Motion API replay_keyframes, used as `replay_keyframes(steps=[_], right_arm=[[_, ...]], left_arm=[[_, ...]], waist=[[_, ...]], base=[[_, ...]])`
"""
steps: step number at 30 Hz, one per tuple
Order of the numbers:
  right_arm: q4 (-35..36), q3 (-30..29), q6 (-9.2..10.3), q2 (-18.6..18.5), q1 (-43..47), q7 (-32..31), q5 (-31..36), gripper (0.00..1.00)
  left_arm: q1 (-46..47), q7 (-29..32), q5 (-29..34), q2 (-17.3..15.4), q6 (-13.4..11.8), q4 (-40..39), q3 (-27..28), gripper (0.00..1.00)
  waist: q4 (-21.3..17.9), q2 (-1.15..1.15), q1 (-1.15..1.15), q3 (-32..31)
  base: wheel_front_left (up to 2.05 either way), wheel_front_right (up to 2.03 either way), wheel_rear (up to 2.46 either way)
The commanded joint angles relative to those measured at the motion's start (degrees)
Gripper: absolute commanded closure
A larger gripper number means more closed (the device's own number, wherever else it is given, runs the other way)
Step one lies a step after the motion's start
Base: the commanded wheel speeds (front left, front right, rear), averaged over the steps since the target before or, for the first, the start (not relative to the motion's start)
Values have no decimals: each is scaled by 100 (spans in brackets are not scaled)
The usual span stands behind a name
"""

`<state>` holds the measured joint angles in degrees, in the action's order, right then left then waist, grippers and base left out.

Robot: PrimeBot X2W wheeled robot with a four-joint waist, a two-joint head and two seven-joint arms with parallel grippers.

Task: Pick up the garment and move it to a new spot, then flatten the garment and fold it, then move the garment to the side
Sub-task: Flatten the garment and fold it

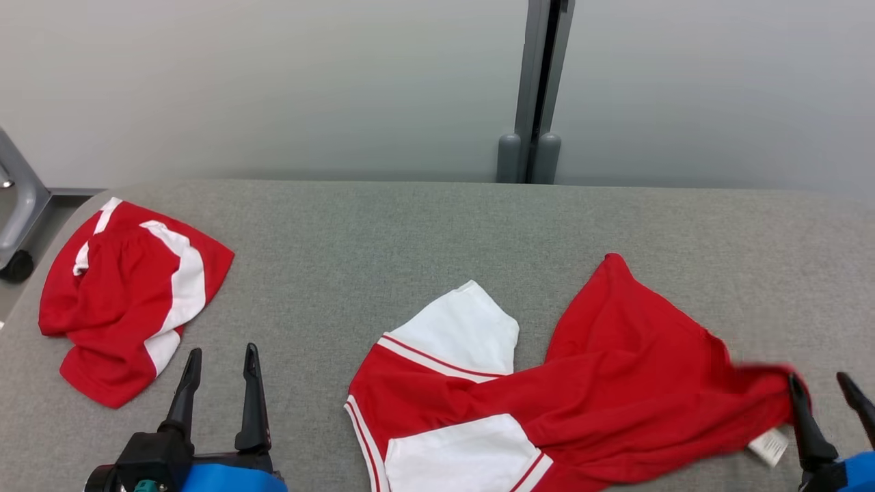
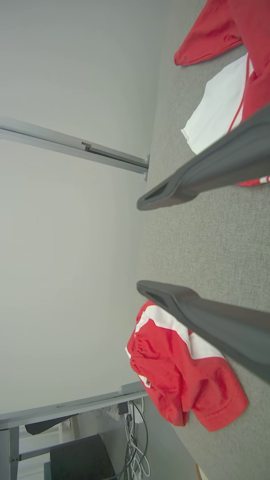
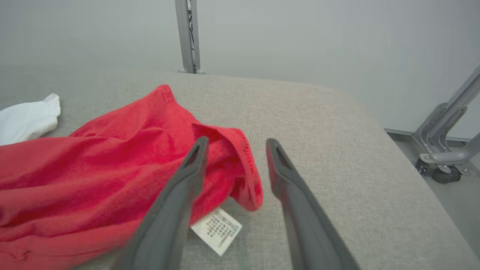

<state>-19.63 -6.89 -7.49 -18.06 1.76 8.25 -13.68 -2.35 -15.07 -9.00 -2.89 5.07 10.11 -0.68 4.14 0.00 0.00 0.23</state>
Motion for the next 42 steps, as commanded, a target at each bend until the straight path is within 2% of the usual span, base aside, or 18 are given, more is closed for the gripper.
replay_keyframes(steps=[1, 9, 15, 19, 25, 35, 42], right_arm=[[166, -37, -1, 54, 89, 58, 1, 0], [1552, -49, -1, 690, 190, 373, 83, 0], [2092, 251, -1, 1185, 307, 520, 253, 0], [2130, 516, -1, 1333, 462, 559, 378, 0], [1944, 496, -1, 1489, 788, 597, 448, 0], [1763, 514, -1, 1516, 816, 640, 441, 0], [1741, 465, -1, 1517, 733, 604, 429, 0]], left_arm=[[-80, -15, 33, 1, 12, 2, 19, 0], [-113, -15, 95, 2, 58, -38, 112, 0], [-97, -15, 120, 2, 80, -24, 89, 0], [-80, -15, 144, 1, 84, -15, 92, 0], [-99, -15, 162, 2, 88, -14, 113, 0], [-86, -15, 189, 2, 64, 8, 125, 0], [459, -15, 290, -13, 122, 122, -91, 0]], waist=[[-24, 0, 0, -40], [-76, 0, 0, -98], [-46, 0, 0, -96], [-1, 0, 0, -98], [63, 0, 0, -101], [17, 0, 0, -99], [-8, 0, 0, -64]], base=[[0, 0, 0], [0, 0, 0], [0, 0, 0], [0, 0, 0], [0, 0, 0], [0, 0, 0], [0, 0, 0]])
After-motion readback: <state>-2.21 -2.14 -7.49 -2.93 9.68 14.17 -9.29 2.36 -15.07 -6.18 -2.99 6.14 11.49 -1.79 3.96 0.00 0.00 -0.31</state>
